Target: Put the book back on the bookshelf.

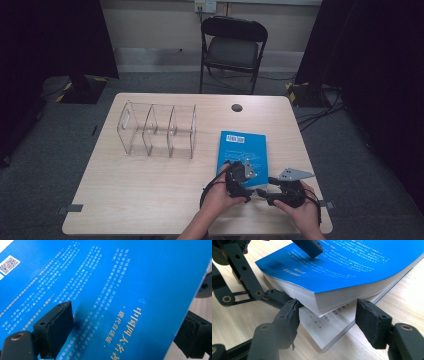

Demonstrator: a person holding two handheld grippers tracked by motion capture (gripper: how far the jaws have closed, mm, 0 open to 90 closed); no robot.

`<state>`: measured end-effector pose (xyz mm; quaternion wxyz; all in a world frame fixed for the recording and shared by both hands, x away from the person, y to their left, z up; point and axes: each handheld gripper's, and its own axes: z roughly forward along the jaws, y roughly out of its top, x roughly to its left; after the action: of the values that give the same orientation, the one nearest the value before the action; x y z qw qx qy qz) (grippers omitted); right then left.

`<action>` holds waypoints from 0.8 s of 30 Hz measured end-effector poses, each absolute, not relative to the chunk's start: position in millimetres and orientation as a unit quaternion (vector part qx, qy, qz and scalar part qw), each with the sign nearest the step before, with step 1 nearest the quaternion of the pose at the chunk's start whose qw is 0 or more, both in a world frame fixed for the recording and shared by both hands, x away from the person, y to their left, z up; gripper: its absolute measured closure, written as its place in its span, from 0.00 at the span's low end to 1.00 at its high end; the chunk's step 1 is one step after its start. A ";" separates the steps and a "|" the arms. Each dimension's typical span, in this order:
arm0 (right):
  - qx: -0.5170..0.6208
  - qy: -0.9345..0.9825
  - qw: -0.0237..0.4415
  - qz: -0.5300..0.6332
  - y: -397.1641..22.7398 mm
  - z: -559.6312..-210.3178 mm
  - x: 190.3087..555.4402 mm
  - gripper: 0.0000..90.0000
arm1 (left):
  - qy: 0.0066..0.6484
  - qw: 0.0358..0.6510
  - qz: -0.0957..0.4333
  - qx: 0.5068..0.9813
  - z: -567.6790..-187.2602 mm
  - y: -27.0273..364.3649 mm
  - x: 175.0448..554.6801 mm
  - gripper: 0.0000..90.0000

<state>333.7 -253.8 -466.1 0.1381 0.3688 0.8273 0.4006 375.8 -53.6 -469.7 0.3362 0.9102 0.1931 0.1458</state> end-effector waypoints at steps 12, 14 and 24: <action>0.369 0.828 0.135 0.400 -254.6 -467.0 334.5 0.40 | 0.184 0.333 0.147 0.913 -470.4 -53.7 377.7 0.12; 0.369 0.828 0.135 0.400 -254.7 -467.3 334.3 0.40 | 0.184 0.332 0.149 0.913 -470.7 -53.9 377.5 0.11; 0.366 0.829 0.124 0.405 -259.1 -472.5 334.4 0.40 | 0.179 0.332 0.154 0.913 -471.5 -54.7 376.9 0.12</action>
<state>334.4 -259.1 -472.5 0.1245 0.3657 0.8289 0.4046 376.9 -54.7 -471.5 0.3322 0.9133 0.1785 0.1541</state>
